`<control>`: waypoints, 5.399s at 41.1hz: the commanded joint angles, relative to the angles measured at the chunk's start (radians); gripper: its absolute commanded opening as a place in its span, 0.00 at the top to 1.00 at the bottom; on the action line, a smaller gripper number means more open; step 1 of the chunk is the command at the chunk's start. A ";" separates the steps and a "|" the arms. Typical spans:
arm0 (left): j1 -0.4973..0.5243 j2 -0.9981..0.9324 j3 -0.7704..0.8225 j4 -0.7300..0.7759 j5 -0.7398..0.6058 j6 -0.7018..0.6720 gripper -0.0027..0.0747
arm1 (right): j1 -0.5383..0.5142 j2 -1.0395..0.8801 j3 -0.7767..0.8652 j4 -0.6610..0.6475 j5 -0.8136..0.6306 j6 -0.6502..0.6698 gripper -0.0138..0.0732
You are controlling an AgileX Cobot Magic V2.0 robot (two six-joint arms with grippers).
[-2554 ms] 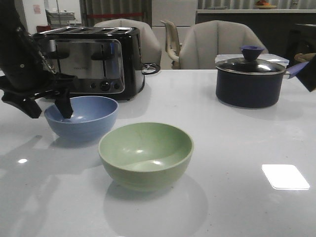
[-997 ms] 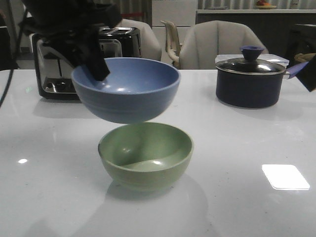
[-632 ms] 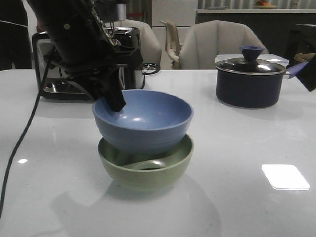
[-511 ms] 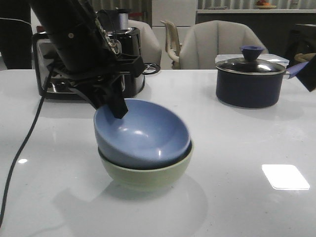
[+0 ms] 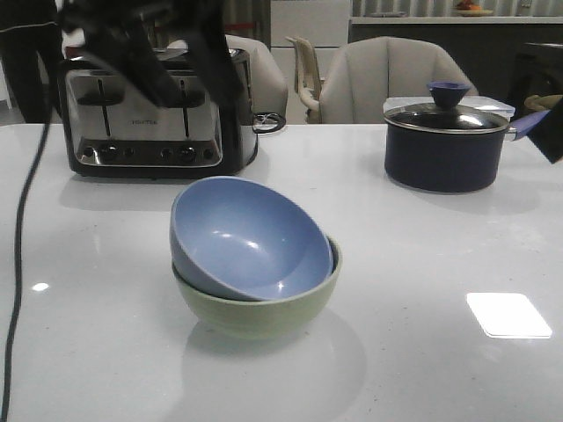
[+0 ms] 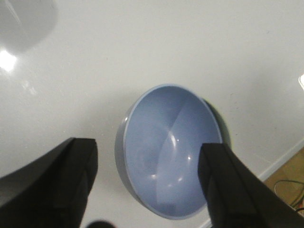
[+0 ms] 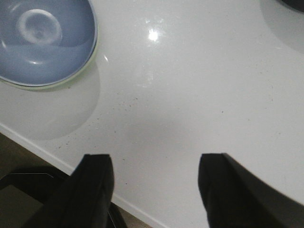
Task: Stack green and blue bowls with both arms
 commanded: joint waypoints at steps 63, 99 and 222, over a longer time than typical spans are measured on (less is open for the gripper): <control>-0.007 -1.237 0.790 0.339 -0.273 -0.164 0.84 | -0.002 -0.016 -0.025 -0.016 -0.058 -0.001 0.72; 0.116 -1.291 0.870 0.336 -0.352 -0.164 0.84 | -0.002 -0.016 -0.025 -0.016 -0.051 -0.001 0.80; 0.511 -1.582 1.386 0.225 -1.046 -0.150 0.84 | -0.473 -0.866 0.526 -0.019 -0.449 -0.001 0.80</control>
